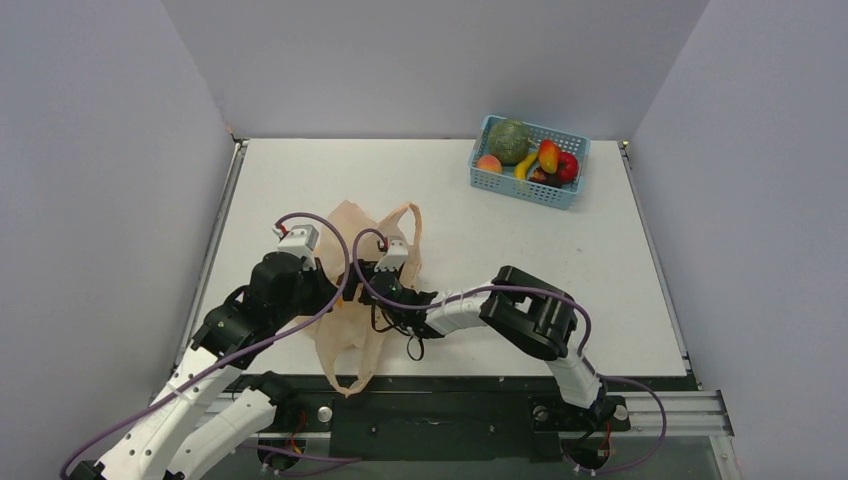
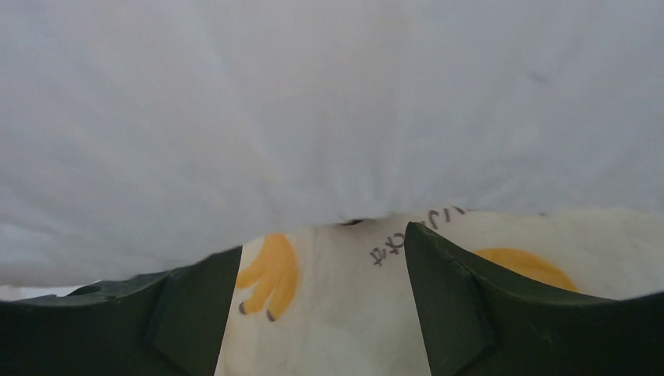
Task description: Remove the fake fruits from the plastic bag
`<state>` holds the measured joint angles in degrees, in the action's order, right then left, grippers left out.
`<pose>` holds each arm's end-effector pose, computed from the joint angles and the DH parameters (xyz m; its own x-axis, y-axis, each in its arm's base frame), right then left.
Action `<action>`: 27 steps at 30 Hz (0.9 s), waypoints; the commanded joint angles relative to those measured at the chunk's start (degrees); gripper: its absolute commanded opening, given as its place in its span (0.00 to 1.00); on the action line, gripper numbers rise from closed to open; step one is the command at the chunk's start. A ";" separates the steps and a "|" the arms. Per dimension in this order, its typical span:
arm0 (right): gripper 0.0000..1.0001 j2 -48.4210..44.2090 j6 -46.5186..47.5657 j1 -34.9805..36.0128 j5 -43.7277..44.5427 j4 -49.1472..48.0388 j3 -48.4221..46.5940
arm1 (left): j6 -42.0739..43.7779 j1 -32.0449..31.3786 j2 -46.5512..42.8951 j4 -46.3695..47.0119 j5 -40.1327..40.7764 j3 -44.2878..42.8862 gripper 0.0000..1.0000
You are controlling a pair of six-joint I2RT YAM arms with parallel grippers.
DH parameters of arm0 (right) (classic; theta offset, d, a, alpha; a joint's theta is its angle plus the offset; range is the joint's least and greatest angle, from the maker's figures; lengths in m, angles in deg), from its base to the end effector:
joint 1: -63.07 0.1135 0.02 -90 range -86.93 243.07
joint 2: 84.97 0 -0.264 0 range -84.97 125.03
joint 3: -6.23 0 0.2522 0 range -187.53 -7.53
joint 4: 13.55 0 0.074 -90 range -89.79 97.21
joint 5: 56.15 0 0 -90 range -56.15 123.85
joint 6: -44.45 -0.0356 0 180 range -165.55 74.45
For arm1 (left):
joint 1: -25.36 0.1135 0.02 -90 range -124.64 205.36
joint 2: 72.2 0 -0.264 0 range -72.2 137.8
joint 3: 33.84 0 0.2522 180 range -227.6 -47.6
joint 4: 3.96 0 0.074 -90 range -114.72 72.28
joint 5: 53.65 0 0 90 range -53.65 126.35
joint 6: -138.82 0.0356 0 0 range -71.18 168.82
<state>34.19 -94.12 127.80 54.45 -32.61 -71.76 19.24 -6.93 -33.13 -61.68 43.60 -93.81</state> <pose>0.1983 0.3907 0.1376 -0.6367 0.2954 -0.7123 -0.3476 0.7147 0.6070 0.1192 -0.0700 0.3043 -0.6600 -0.1622 -0.7335 0.1365 0.9343 -0.3294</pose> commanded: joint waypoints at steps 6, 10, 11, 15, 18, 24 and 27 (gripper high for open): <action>0.73 1.45 3.15 -0.92 3.29 2.17 -5.41 | 0.27 -0.39 0.22 1.32 -0.30 -1.20 0.00; 0.76 4.03 5.97 -0.83 0.54 0.35 -8.51 | 0.24 -0.40 0.23 1.32 -0.38 -1.18 0.00; 0.77 4.36 6.81 -0.70 0.07 -0.44 -8.88 | 0.28 -0.38 0.22 1.36 -0.43 -1.21 0.00; 0.78 7.76 6.84 -0.66 1.33 4.67 -13.59 | 0.25 -0.40 0.54 1.34 -0.55 -1.19 0.00; 0.78 9.72 7.27 -0.43 2.51 6.69 -16.39 | 0.25 -0.40 0.33 1.34 -0.64 -1.20 0.00; 0.72 13.58 7.00 -0.51 2.89 14.04 -21.91 | 0.32 -0.42 -0.11 1.40 -0.50 -1.16 0.00; 0.57 12.80 6.19 -1.03 1.99 13.39 -20.56 | 0.22 -0.53 -0.20 1.26 -0.42 -1.16 0.00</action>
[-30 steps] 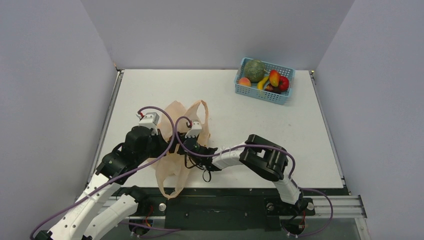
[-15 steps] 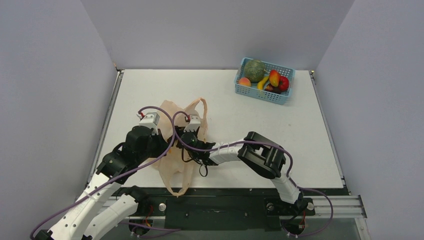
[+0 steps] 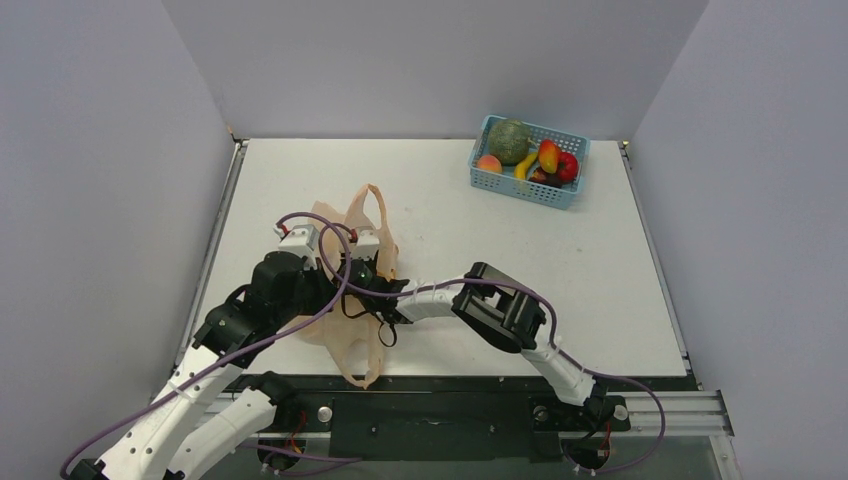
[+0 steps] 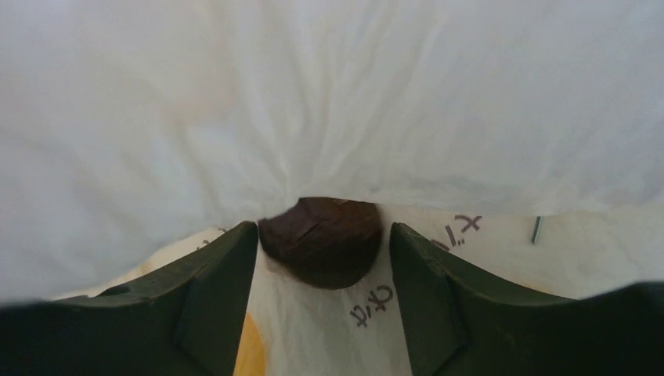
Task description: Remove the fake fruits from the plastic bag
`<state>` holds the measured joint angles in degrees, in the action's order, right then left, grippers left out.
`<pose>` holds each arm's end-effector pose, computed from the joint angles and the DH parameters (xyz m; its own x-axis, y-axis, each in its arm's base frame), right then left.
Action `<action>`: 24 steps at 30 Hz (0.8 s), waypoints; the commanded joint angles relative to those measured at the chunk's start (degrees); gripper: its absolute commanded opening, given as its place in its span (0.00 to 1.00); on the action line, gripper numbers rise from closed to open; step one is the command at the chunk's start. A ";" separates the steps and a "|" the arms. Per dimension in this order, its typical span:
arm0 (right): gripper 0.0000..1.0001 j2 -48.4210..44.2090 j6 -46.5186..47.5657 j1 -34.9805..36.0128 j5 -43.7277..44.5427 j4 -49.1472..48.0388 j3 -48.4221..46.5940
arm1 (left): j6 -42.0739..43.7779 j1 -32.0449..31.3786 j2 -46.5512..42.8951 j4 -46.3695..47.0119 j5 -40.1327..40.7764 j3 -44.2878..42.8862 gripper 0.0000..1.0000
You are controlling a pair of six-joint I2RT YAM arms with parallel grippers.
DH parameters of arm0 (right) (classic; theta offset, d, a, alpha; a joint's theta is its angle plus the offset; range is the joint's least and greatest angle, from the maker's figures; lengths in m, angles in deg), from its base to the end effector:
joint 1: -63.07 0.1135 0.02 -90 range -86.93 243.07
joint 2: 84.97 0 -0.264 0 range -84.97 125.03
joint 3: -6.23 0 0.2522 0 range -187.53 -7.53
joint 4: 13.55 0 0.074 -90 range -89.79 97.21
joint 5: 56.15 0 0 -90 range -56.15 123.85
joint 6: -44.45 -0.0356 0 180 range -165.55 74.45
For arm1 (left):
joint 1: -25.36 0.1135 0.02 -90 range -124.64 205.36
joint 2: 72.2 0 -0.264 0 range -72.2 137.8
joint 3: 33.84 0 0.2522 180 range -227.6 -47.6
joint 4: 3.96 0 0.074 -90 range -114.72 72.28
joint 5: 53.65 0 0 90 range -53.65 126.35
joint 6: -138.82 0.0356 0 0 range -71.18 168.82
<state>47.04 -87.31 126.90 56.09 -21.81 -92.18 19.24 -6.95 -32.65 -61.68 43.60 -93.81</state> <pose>0.2341 0.4459 0.1243 -0.5936 0.1898 -0.7821 -0.3814 0.7893 0.4811 0.1205 -0.0709 0.3034 -0.6653 -0.1587 -0.7295 0.1345 0.9357 -0.3262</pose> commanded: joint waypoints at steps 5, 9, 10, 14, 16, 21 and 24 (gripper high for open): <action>0.35 -5.10 1.13 -0.73 -0.71 1.35 4.54 | 0.12 -0.75 -0.79 1.20 -0.20 -1.18 0.00; 0.23 -12.28 3.82 -0.69 -1.52 0.69 9.23 | 0.14 -0.82 -0.71 1.13 0.11 -1.18 0.00; 0.21 -13.34 4.38 -0.62 -1.72 0.21 11.25 | 0.10 -0.82 -0.70 1.10 0.12 -1.17 0.00; 0.15 -19.95 7.32 0.18 -1.71 -0.06 17.01 | 0.06 -0.82 -0.72 1.08 0.14 -1.20 0.00; 0.13 -22.80 8.28 0.70 -1.95 -0.28 19.81 | 0.00 -0.82 -0.84 1.13 0.25 -1.21 0.00; 0.07 -29.15 9.15 1.77 -3.39 -0.48 26.47 | -0.01 -0.82 -0.74 1.09 0.28 -1.23 0.00; 0.05 -32.11 9.15 2.14 -4.57 -0.59 29.35 | -0.04 -0.78 -0.50 1.12 0.30 -1.24 0.00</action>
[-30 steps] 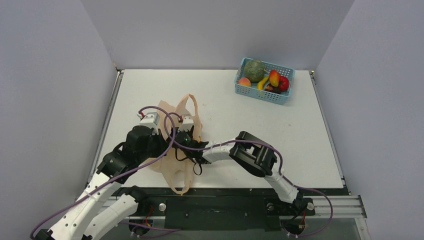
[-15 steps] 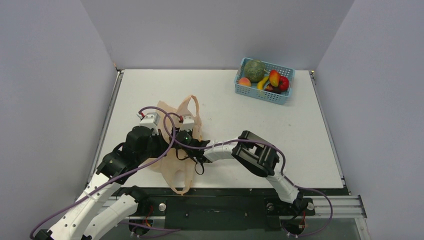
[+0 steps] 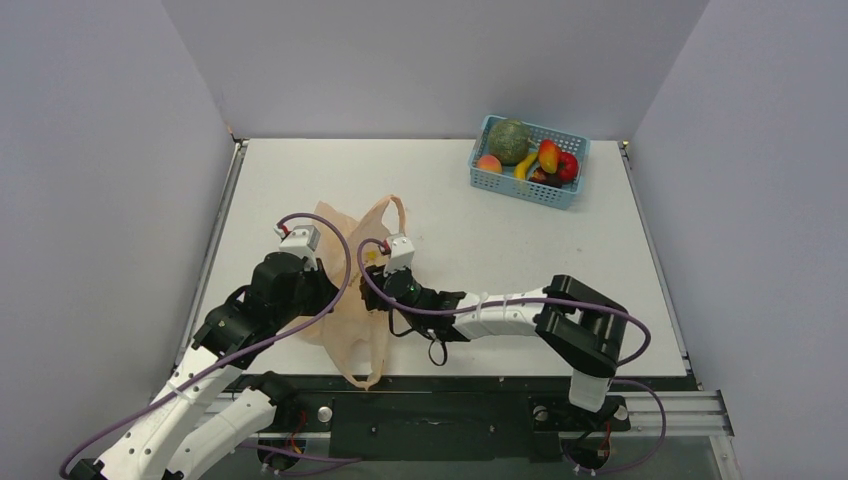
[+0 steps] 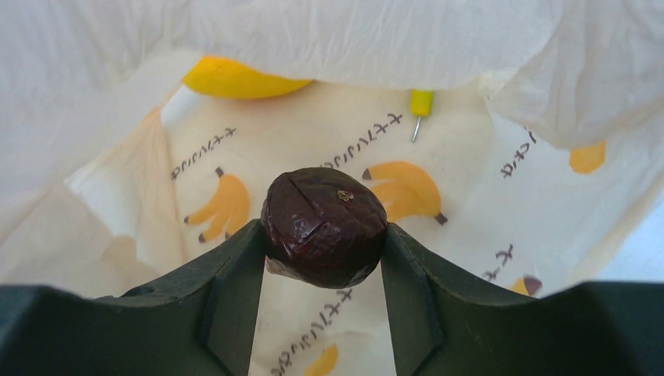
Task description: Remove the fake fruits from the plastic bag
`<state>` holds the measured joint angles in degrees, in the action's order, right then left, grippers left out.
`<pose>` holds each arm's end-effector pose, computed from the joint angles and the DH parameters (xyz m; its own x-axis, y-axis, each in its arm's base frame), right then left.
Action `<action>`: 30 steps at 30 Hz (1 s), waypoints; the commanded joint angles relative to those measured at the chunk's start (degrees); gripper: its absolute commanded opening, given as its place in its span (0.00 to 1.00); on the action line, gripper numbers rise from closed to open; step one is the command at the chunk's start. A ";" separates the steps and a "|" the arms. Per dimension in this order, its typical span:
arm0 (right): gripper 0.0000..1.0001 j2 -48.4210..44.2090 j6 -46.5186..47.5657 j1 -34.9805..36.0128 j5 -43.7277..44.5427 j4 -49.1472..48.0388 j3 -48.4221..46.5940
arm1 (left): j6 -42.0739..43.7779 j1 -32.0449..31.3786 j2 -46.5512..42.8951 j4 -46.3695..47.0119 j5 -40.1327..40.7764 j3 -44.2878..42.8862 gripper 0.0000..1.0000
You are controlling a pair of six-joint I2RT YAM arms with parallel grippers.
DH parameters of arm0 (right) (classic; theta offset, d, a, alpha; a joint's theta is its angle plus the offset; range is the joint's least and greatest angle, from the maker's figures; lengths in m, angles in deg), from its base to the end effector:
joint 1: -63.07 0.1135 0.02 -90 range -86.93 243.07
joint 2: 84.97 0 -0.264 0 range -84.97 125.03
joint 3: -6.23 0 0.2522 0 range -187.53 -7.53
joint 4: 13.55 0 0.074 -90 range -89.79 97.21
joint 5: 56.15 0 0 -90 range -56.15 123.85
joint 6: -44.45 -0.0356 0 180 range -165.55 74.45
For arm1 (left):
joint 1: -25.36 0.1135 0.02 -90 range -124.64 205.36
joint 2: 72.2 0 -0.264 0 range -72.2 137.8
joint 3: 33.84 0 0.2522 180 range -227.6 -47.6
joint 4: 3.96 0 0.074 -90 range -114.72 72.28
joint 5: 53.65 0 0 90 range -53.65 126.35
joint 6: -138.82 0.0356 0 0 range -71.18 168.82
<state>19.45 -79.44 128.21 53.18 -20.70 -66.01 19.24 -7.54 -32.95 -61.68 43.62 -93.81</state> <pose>0.1775 0.3550 0.1893 -0.5548 0.0543 -0.8302 -0.5069 0.7693 0.3890 0.1189 -0.0716 0.3040 -0.6635 -0.1539 -0.7321 0.1454 0.9334 -0.3280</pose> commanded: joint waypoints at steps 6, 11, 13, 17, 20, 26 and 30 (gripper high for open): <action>0.00 -12.76 1.22 1.29 -3.03 -2.28 8.81 | -0.11 -0.23 -0.45 1.04 0.53 -1.20 0.00; 0.00 -18.42 1.85 1.27 -2.80 -1.46 11.31 | -0.08 -0.19 -0.24 0.99 0.55 -1.24 0.00; 0.00 -20.92 2.35 1.28 -2.02 -0.32 11.59 | -0.12 -0.22 -0.20 0.99 0.62 -1.20 0.00; 0.00 -24.94 3.95 1.15 -0.46 1.17 12.36 | -0.11 -0.21 -0.16 1.02 0.63 -1.21 0.00; 0.00 -27.82 4.59 0.46 0.69 3.01 12.81 | -0.13 -0.23 -0.18 0.96 0.68 -1.29 0.00; 0.00 -33.73 5.79 -2.71 4.21 4.11 16.15 | -0.14 -0.23 -0.18 0.90 0.73 -1.23 0.00; 0.00 -37.12 5.54 -7.06 4.87 4.85 18.36 | -0.24 -0.17 -0.10 0.94 0.80 -1.21 0.00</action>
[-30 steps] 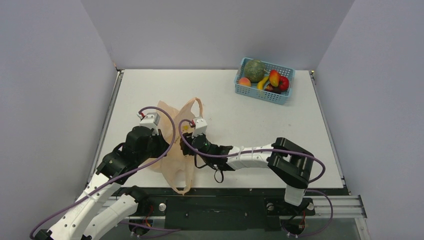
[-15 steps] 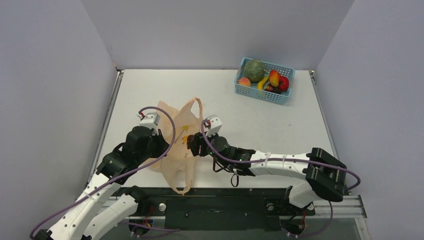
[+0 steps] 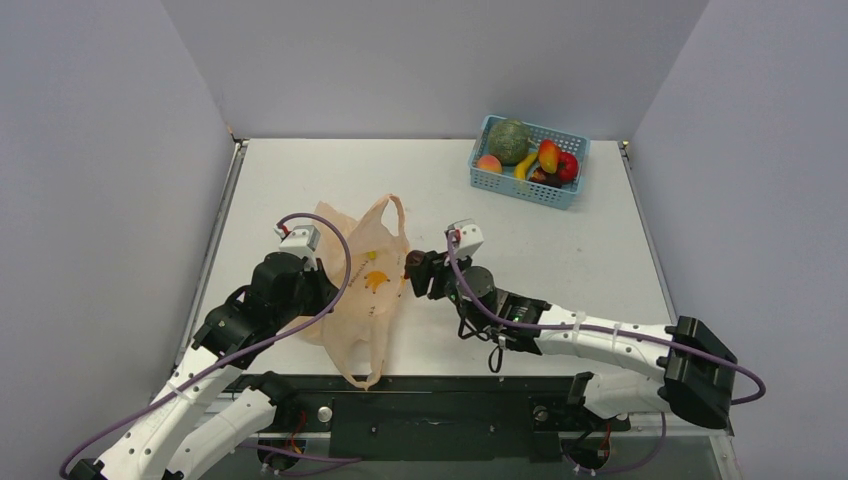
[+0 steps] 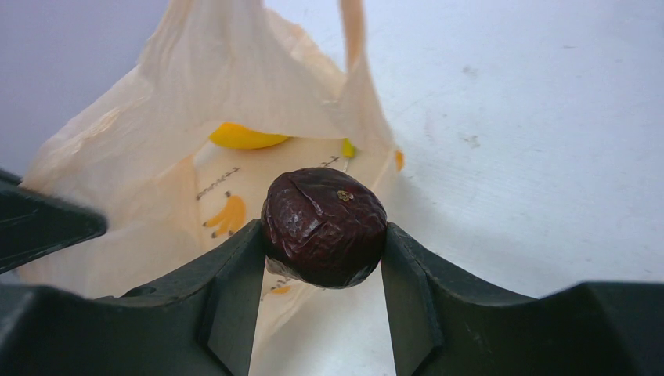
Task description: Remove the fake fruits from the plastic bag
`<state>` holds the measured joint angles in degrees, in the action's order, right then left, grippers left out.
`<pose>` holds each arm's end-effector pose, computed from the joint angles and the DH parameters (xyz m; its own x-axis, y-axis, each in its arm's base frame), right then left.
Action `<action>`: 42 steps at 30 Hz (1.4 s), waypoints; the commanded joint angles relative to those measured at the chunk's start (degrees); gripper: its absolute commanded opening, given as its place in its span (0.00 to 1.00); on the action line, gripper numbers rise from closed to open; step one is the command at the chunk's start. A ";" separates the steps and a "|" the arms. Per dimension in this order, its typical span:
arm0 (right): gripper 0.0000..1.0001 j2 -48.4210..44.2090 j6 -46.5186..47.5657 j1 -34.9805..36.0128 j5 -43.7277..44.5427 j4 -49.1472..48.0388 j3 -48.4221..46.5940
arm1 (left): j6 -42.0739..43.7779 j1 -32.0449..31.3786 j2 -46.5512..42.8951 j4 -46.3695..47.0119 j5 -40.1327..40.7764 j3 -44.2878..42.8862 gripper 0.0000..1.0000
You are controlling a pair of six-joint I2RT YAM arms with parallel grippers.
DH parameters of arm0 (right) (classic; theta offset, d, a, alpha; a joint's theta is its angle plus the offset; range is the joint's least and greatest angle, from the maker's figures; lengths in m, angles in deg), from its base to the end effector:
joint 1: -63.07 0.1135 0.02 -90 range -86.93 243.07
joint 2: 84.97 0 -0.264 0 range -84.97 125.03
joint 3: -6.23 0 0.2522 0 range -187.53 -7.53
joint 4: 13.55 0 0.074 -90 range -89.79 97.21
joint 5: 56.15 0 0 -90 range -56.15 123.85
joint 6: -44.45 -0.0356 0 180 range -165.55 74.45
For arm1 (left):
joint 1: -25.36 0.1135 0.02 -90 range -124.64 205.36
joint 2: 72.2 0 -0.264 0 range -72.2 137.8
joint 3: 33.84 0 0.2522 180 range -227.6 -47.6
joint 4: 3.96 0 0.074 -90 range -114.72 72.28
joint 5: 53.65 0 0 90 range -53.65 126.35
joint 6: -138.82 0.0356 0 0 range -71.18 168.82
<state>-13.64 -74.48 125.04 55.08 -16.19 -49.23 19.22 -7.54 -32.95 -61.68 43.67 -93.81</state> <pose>0.1441 0.2432 0.2701 -0.4120 0.1856 -0.8921 -0.5231 0.7534 0.3984 0.1190 -0.0716 0.3040 -0.6633 -0.1544 -0.7323 0.1446 0.9336 -0.3278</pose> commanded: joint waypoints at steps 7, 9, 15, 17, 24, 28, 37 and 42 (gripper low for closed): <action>0.00 -8.19 -1.44 -13.80 2.84 1.83 3.36 | -0.23 -0.22 0.66 0.86 0.77 -1.26 0.00; 0.00 -8.18 -2.03 -17.51 1.70 3.01 2.88 | -0.23 -0.30 0.74 0.80 0.92 -1.32 0.00; 0.00 -5.47 -2.41 -28.54 -1.62 5.05 -0.12 | -0.46 -0.32 0.52 0.65 1.55 -1.34 0.00; 0.00 -3.52 -2.21 -31.48 -2.61 5.39 -1.59 | -0.45 -0.32 0.75 0.66 1.45 -1.33 0.00; 0.00 5.94 -3.32 -41.05 -8.50 6.18 -8.84 | -0.34 -0.35 0.94 0.68 1.14 -1.41 0.00; 0.00 11.03 -3.49 -45.23 -11.71 7.45 -13.47 | -0.29 -0.40 0.82 0.64 1.15 -1.39 0.00; 0.00 18.43 -3.84 -51.43 -14.16 9.08 -21.77 | -0.04 -0.45 0.96 0.86 0.71 -1.36 0.00; 0.00 23.16 -4.10 -53.44 -15.50 9.47 -26.04 | 0.01 -0.41 0.81 0.95 0.61 -1.41 0.00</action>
<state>6.89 -77.97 72.74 41.34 -6.14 -70.45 19.22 -7.61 -31.93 -61.71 44.10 -93.81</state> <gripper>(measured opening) 0.476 0.003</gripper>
